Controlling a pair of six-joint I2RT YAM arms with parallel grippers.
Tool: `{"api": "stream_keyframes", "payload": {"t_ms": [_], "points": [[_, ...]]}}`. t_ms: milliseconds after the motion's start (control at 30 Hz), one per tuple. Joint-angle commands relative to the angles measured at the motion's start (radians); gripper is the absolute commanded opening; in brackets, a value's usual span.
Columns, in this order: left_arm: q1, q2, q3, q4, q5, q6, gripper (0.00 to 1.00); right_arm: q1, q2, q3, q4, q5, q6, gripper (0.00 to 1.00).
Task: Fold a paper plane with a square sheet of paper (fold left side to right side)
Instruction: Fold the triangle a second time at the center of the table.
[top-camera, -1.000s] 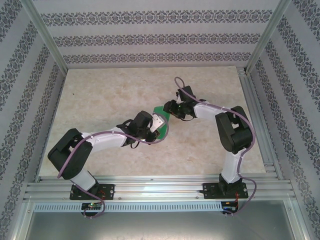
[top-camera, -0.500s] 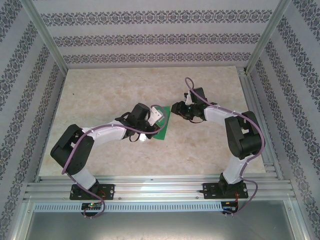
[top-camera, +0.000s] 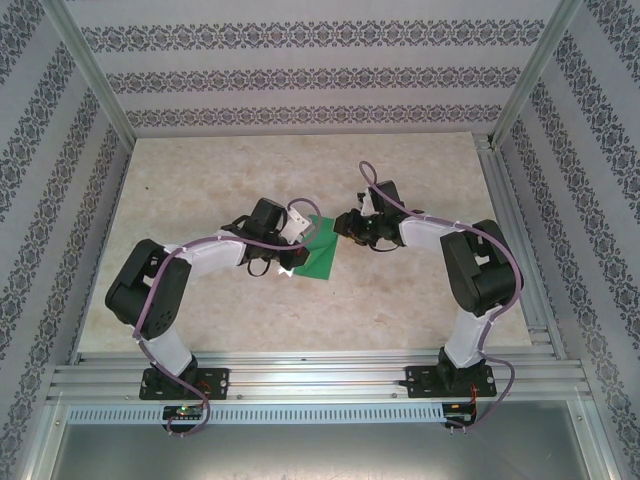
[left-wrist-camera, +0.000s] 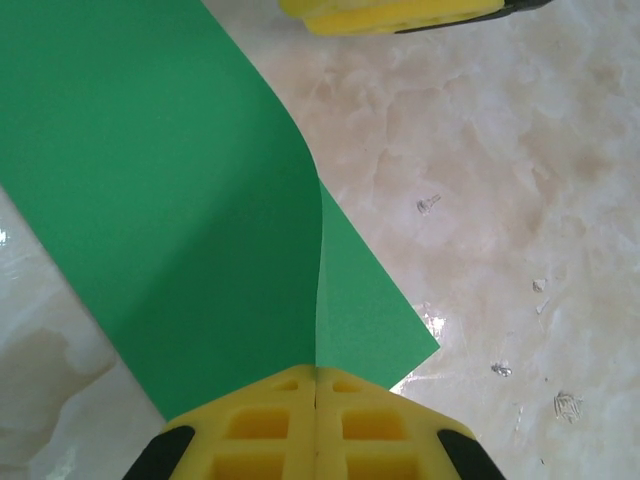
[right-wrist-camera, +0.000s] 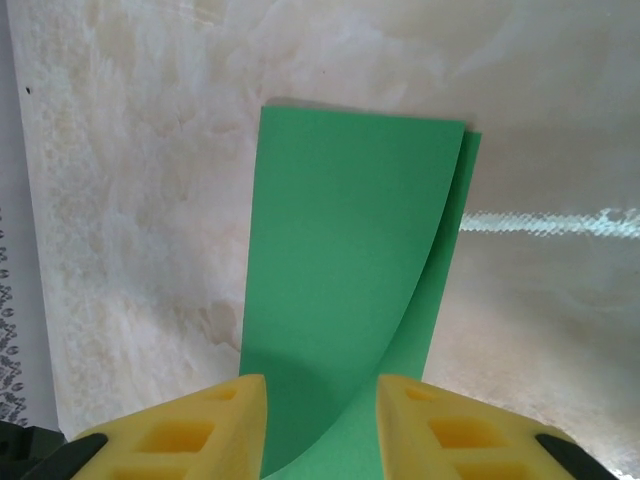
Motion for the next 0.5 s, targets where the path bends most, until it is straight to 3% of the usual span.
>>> {"api": "stream_keyframes", "payload": {"t_ms": [0,467], "points": [[0.023,0.021,0.037,-0.021,0.043,0.018,0.0,0.018,0.016,0.018,0.032,-0.013,0.006,0.33],[0.064,0.101,0.093,-0.056,0.051,0.05,0.01,0.082,0.013,-0.006,0.018,0.018,0.019,0.3]]}}
